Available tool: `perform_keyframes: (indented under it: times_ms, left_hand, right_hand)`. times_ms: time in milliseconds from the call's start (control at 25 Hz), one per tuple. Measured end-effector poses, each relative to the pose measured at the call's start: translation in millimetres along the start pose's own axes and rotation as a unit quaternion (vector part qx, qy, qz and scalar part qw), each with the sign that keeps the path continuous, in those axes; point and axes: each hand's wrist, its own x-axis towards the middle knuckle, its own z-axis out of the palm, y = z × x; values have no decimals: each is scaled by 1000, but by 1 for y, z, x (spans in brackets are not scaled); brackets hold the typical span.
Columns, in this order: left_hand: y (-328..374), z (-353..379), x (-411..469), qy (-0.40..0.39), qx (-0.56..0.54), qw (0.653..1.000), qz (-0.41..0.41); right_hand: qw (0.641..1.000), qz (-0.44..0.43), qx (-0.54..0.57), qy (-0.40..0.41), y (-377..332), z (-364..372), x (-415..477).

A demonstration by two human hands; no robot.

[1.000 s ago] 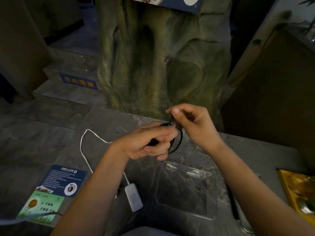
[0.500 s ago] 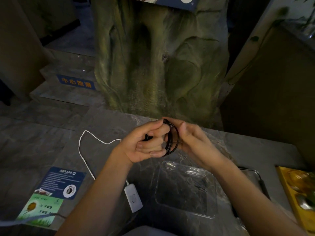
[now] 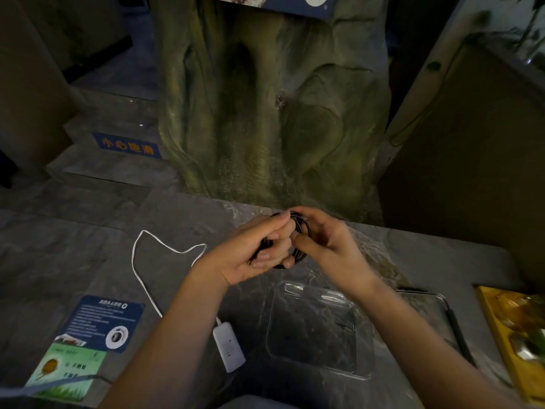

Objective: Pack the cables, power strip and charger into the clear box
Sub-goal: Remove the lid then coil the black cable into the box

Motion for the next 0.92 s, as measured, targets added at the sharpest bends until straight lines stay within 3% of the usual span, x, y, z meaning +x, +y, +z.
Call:
perform_keyframes:
  times_ms: [200,480,680,920]
  left_hand:
    - [0,3,3,157,161,974,22]
    - [-14,8,8,265,259,917,145]
    - [-21,7,11,325,390,846,165]
    - [-19,15,14,338,381,827,238]
  right_hand:
    - [995,-26,-78,53,-1,1,-3]
    - [985,-11,-144,89,3,-1,0]
    - [976,-9,-195,96,4,-2,0]
    - [968,-2,-219,124,1,1,-2]
